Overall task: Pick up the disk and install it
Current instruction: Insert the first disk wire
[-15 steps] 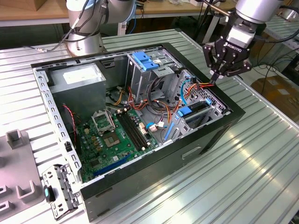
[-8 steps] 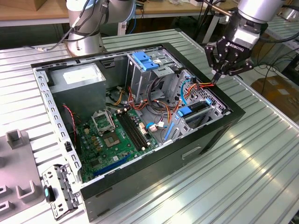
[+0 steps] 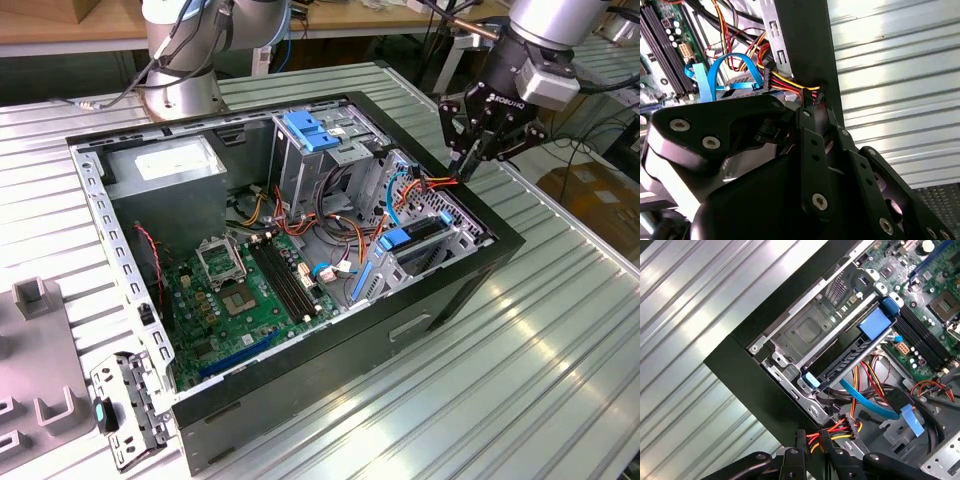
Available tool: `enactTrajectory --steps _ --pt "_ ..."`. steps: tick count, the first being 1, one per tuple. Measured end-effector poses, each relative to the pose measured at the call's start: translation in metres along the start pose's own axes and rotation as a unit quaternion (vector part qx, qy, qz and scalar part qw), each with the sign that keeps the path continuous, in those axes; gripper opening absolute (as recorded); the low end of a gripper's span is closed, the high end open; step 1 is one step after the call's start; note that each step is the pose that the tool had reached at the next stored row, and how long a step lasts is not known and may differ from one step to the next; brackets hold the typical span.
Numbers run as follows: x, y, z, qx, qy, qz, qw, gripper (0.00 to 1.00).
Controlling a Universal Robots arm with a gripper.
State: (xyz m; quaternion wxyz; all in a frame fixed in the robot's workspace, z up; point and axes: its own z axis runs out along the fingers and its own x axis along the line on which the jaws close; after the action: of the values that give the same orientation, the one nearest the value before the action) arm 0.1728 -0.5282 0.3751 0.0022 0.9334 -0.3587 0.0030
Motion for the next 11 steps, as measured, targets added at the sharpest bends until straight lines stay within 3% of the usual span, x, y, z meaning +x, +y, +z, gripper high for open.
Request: enactTrajectory --steps 3,4,5,8,11 --pt "0.0004 -0.0003 0.0003 0.0005 0.0006 -0.022 0.99976 0.25" --pt "0.0004 -0.0004 0.001 0.0022 0.0026 -0.03 0.99955 0.25" --pt "0.0004 -0.0004 0.0018 0.0049 0.0066 -0.032 0.99947 0.25" --pt "0.0004 -0.0004 0.0025 0.006 0.0081 -0.04 0.99916 0.25" --pt "0.0007 -0.0007 0.004 0.0068 0.0082 -0.067 0.99771 0.25"
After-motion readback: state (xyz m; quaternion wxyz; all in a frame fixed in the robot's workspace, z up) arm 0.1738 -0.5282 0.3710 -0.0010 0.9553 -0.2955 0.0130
